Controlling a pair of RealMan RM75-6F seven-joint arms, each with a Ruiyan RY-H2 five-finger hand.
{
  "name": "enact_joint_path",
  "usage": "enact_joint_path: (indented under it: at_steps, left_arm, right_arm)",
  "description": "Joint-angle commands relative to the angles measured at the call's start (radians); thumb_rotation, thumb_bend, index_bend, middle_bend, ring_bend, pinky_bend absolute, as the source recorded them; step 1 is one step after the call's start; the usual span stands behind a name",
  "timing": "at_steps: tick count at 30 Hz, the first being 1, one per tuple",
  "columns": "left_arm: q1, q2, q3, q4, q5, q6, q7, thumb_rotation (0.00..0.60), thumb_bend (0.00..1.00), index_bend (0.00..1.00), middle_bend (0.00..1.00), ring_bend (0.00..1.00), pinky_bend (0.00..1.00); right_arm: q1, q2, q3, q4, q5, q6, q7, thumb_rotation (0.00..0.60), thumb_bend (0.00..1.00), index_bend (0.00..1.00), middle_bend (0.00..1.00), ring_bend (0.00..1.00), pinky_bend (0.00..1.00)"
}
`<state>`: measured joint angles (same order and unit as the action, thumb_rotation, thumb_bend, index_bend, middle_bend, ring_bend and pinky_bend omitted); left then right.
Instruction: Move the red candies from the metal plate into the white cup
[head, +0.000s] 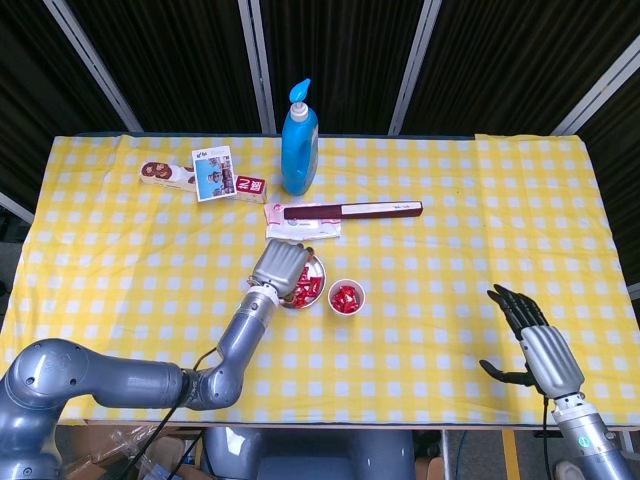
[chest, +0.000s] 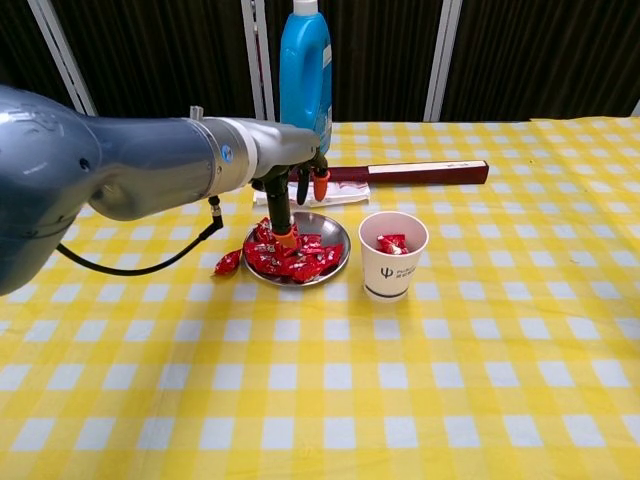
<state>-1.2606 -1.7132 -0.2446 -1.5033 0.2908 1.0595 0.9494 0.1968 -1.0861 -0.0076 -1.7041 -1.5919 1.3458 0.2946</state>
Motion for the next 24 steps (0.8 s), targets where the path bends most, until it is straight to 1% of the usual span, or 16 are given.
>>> enact_joint_path:
  at_steps: [1,14,18,24]
  left_arm:
    - [-0.009,-0.024,0.009,0.037,-0.029,-0.009,0.019,0.600,0.14,0.30,0.32,0.87,0.92]
    - [-0.027,-0.112,0.019,0.170,-0.085,-0.024,0.073,0.600,0.14,0.30,0.31,0.87,0.92]
    - [-0.028,-0.143,0.013,0.217,-0.075,-0.041,0.066,0.600,0.14,0.31,0.32,0.87,0.92]
    - [-0.031,-0.178,0.009,0.274,-0.055,-0.059,0.069,0.600,0.16,0.35,0.36,0.87,0.92]
  right_arm:
    - [0.000,0.000,0.000,0.000,0.001,-0.001,0.001,0.600,0.28,0.00,0.00,0.00,0.00]
    - [0.002,0.005,-0.001,0.000,-0.001,-0.003,0.016,0.600,0.28,0.00,0.00,0.00,0.00]
    - [0.002,0.005,0.000,-0.001,0.001,-0.004,0.016,0.600,0.28,0.00,0.00,0.00,0.00]
    - [0.003,0.005,0.000,-0.001,0.002,-0.006,0.018,0.600,0.28,0.00,0.00,0.00,0.00]
